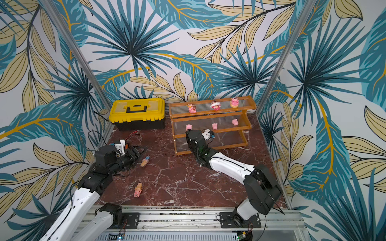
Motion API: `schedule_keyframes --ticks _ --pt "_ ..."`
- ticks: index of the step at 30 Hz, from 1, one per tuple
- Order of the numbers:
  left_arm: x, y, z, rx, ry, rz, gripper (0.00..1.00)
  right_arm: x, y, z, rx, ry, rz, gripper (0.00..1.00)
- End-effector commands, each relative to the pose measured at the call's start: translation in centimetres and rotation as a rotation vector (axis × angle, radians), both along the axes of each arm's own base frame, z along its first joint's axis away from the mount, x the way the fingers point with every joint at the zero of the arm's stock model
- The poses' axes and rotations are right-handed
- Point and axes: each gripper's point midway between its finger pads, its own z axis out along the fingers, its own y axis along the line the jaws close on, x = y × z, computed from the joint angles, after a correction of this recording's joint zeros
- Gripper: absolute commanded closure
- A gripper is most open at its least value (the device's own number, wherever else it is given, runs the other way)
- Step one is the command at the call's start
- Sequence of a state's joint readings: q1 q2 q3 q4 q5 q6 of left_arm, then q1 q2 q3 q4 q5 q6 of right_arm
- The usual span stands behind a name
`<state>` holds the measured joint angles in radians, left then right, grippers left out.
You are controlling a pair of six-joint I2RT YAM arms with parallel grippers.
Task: Organize plastic toys on shelves
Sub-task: Place the plastic toy on the shelf.
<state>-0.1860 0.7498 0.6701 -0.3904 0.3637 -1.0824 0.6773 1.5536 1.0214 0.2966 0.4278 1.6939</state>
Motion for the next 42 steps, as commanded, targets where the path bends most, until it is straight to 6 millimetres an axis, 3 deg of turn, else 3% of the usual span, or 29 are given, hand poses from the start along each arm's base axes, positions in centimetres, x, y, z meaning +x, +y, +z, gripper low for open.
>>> schedule_keyframes --ticks 1,13,19,24,29,37,39,42 --pt "-0.3 0.2 -0.1 0.014 -0.011 -0.007 0.28 0.0 -0.2 -2.6 0.017 0.129 -0.015 1.00" --pt "-0.5 0.5 -0.2 0.014 -0.010 0.002 0.28 1.8 0.6 -4.3 0.055 0.200 0.007 1.00" --pt "-0.7 0.7 -0.3 0.014 -0.007 0.010 0.28 1.7 0.4 -4.5 0.047 0.219 0.003 0.84" --pt "-0.6 0.7 -0.3 0.013 -0.008 0.011 0.28 1.8 0.4 -4.5 0.054 0.218 0.006 0.79" --pt "-0.7 0.8 -0.1 0.015 -0.010 0.010 0.28 1.3 0.0 -3.9 0.045 0.202 0.013 0.60" --pt "-1.1 0.4 0.0 0.102 -0.065 -0.069 0.27 -1.4 -0.9 -2.1 -0.008 0.123 0.101 0.41" --pt "-1.9 0.3 -1.1 0.204 -0.071 -0.146 0.26 -2.8 -1.6 -1.3 -0.059 0.084 0.144 0.38" --pt "-4.1 1.3 -4.4 0.337 0.069 -0.207 0.26 -5.9 -2.8 -0.8 -0.211 0.021 0.243 0.37"
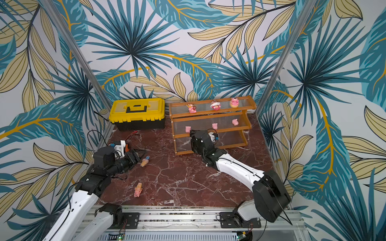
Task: Organize plastic toys on shelves
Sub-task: Place the plastic toy on the shelf, then pick up the plastic toy at the center of the board.
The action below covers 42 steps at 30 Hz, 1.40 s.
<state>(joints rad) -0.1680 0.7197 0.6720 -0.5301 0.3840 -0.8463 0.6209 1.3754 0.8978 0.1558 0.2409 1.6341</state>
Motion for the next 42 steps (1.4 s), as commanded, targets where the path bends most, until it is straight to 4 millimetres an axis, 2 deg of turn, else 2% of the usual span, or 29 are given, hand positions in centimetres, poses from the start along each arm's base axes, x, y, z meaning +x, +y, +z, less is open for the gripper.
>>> schedule_keyframes --ticks 1,4,7,9,12,16,18,21,24,29,33,36,42 --pt "-3.2 1.3 -3.8 0.198 0.158 -0.091 0.26 -3.4 -1.1 0.7 -0.227 -0.112 0.168 0.37" --pt "-5.4 2.0 -6.8 0.269 0.359 -0.100 0.28 -7.1 -2.4 -0.7 -0.411 -0.198 0.309 0.37" --pt "-6.5 2.7 -9.2 0.403 0.512 -0.110 0.30 -10.2 -2.9 -2.8 -0.553 -0.275 0.440 0.39" --pt "-6.7 2.6 -10.3 0.458 0.597 -0.131 0.31 -11.7 -2.7 -3.2 -0.641 -0.362 0.516 0.39" --pt "-6.1 3.9 -12.0 0.600 0.660 -0.101 0.32 -13.0 -2.4 -3.7 -0.711 -0.457 0.571 0.39" --pt "-5.6 5.6 -14.0 0.766 0.756 -0.085 0.32 -13.1 -1.9 -3.0 -0.734 -0.525 0.595 0.39" --pt "-5.8 5.6 -14.7 0.802 0.786 -0.097 0.32 -13.0 -1.5 -2.4 -0.734 -0.562 0.599 0.39" --pt "-6.3 4.8 -16.2 0.763 0.824 -0.116 0.35 -12.8 -1.6 -2.0 -0.738 -0.579 0.580 0.39" --pt "-8.0 3.6 -17.3 0.669 0.884 -0.117 0.35 -12.7 -1.7 -1.9 -0.732 -0.583 0.568 0.39" --pt "-10.6 2.2 -17.3 0.608 0.901 -0.118 0.34 -12.7 -1.7 -1.7 -0.713 -0.590 0.558 0.39" --pt "-12.0 2.6 -19.1 0.623 0.961 -0.112 0.37 -12.5 -1.8 -1.7 -0.712 -0.599 0.537 0.39" --pt "-11.5 1.4 -19.2 0.573 0.944 -0.118 0.53 -12.4 -1.7 -1.6 -0.708 -0.604 0.539 0.39" --pt "-9.8 -0.8 -19.2 0.571 0.890 -0.206 0.60 -12.6 -1.7 -1.6 -0.703 -0.603 0.545 0.40"
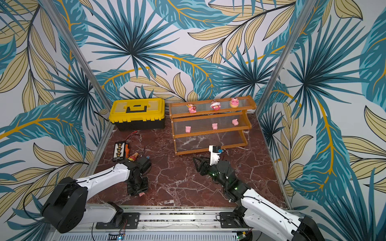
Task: Organize plastic toys on shelves
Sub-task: Pick up the plastic toy at the center of the board, then place the plastic toy on the shelf.
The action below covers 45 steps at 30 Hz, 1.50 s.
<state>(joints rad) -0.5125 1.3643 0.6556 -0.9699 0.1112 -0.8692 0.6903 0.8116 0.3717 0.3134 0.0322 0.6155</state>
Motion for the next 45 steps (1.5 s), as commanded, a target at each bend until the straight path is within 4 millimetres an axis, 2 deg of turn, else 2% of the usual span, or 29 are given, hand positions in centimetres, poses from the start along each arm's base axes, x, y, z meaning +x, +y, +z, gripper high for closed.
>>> schedule_keyframes --ticks 1,4,7,11,14,16,20,23,25,27,31,36,41,45 --pt "2.2 -2.5 0.2 -0.074 -0.061 -0.065 0.62 -0.4 0.0 -0.2 -0.005 -0.014 0.014 0.40" --pt "3.9 -4.9 0.7 -0.135 -0.123 -0.183 0.67 -0.8 -0.3 -0.3 -0.030 -0.021 0.020 0.39" --pt "5.7 -8.3 2.3 -0.229 -0.209 -0.361 0.73 -1.3 -0.4 -0.4 -0.091 -0.031 0.049 0.39" --pt "8.2 -12.7 6.4 -0.353 -0.377 -0.664 0.83 -2.2 -0.3 -0.5 -0.266 -0.046 0.143 0.35" --pt "8.9 -15.2 10.0 -0.452 -0.521 -0.945 0.86 -2.6 -0.1 0.1 -0.373 -0.077 0.229 0.32" --pt "8.3 -16.0 11.7 -0.509 -0.612 -1.164 0.86 -3.0 0.1 0.6 -0.420 -0.099 0.302 0.32" --pt "6.0 -15.4 13.5 -0.521 -0.750 -1.607 0.85 -5.2 1.7 2.1 -0.445 -0.204 0.554 0.28" --pt "5.9 -14.8 14.7 -0.469 -0.832 -1.794 0.86 -7.2 3.2 3.4 -0.422 -0.338 0.738 0.25" --pt "5.5 -14.9 15.7 -0.474 -0.869 -1.899 0.87 -7.7 4.3 4.1 -0.370 -0.386 0.812 0.26" --pt "5.2 -15.4 16.6 -0.500 -0.907 -1.960 0.87 -7.5 5.5 4.4 -0.292 -0.387 0.859 0.29" --pt "5.3 -16.3 18.0 -0.547 -0.931 -1.954 0.88 -6.2 7.3 4.9 -0.200 -0.388 0.857 0.30" --pt "4.9 -16.5 18.4 -0.592 -0.912 -1.946 0.88 -7.1 9.6 3.2 -0.265 -0.346 0.938 0.29" --pt "4.7 -16.4 18.4 -0.595 -0.904 -1.941 0.88 -6.5 10.5 2.9 -0.304 -0.355 0.920 0.31" --pt "4.7 -16.5 18.5 -0.598 -0.904 -1.938 0.88 -6.0 11.4 3.3 -0.311 -0.368 0.918 0.40"
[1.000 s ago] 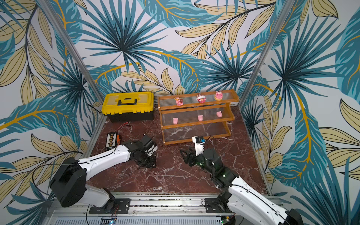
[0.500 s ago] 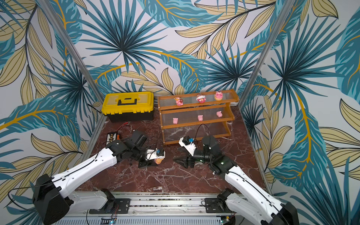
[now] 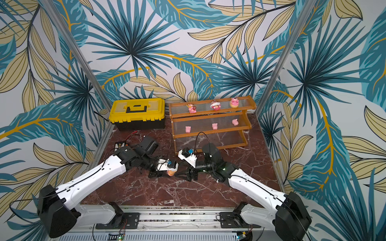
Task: Organize plastic toys on shelves
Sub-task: Place the plastic toy on the shelf.
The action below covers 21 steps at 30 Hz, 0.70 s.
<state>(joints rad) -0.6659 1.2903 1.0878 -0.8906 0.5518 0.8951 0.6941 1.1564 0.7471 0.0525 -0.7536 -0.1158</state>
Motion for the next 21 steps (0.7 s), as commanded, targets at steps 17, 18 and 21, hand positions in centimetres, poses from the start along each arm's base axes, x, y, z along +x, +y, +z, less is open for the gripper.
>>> schedule_keyframes --ticks 17,18,21 --pt "0.4 -0.7 2.1 -0.036 -0.005 -0.001 0.85 0.4 1.4 -0.3 -0.025 -0.018 0.010 0.73" --pt "0.5 -0.8 2.2 -0.040 -0.005 0.003 0.84 0.4 1.4 -0.4 -0.028 -0.018 0.008 0.77" --pt "0.9 -0.9 2.6 -0.052 -0.003 0.038 0.74 0.8 1.1 -0.5 -0.037 -0.025 -0.025 0.88"
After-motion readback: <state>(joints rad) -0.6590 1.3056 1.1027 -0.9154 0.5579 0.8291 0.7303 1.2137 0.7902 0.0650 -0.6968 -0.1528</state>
